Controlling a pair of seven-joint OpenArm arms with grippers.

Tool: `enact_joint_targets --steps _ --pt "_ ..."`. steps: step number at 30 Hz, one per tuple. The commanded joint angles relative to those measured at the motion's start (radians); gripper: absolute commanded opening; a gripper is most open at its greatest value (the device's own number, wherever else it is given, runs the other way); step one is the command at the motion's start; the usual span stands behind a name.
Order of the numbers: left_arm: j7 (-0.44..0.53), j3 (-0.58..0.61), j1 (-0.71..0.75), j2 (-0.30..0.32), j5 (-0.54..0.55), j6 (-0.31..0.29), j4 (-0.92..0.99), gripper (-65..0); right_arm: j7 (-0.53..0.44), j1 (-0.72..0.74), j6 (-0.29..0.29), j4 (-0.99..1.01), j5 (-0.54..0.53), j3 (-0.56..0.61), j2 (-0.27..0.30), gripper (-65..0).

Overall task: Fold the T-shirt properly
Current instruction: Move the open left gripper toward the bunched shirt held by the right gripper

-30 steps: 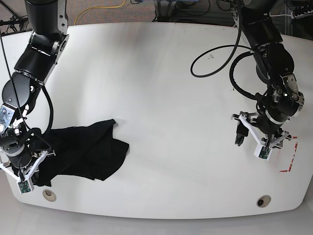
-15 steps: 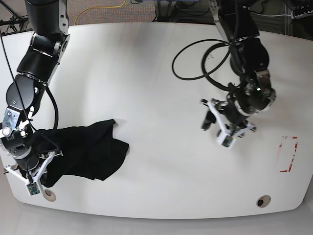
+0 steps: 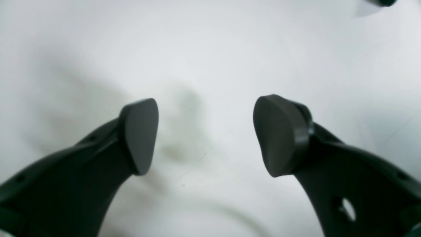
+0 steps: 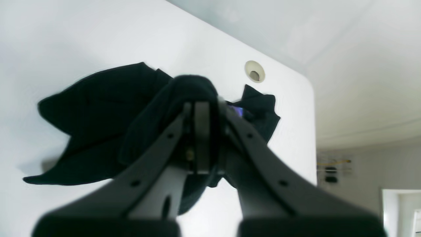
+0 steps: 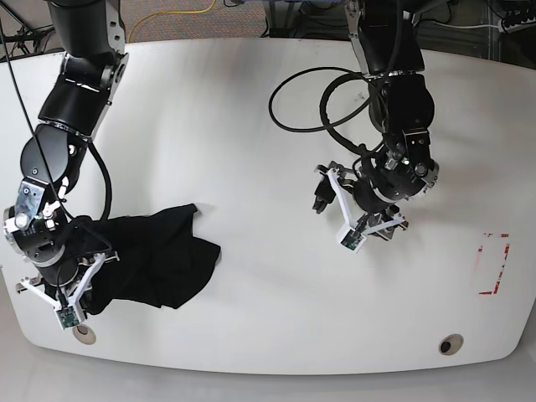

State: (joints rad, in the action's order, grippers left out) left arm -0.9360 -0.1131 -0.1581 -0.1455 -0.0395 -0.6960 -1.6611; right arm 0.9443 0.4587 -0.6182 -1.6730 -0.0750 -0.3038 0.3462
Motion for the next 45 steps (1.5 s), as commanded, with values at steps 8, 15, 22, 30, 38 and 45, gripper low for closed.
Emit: enact_joint_targets --steps 8,15,22,30,38,45 --pt "0.231 0.127 -0.074 -0.012 -0.021 0.203 0.192 -13.6 -0.032 0.001 0.014 -0.027 -0.007 -0.012 0.019 -64.9" --pt "0.318 0.171 -0.175 -0.012 0.047 0.194 0.415 -13.9 -0.032 0.000 0.020 -0.022 -0.004 -0.014 0.023 -64.9" --pt "0.343 0.168 -0.226 -0.012 0.156 0.135 0.533 -14.3 -0.032 -0.009 0.021 -0.025 -0.006 -0.016 0.025 -64.8" --pt "0.370 0.120 -0.296 -0.012 0.249 0.092 0.677 -14.5 -0.024 -0.012 0.014 -0.025 -0.008 -0.015 0.019 -65.0" --pt "0.439 0.025 -0.408 -0.012 0.251 0.098 0.858 -14.3 -0.024 -0.016 0.018 -0.024 -0.009 -0.011 0.015 -65.0" --pt "0.486 0.072 -0.424 -0.012 0.300 0.125 0.879 -14.0 -0.022 -0.023 0.015 -0.028 -0.011 -0.009 0.011 -65.0"
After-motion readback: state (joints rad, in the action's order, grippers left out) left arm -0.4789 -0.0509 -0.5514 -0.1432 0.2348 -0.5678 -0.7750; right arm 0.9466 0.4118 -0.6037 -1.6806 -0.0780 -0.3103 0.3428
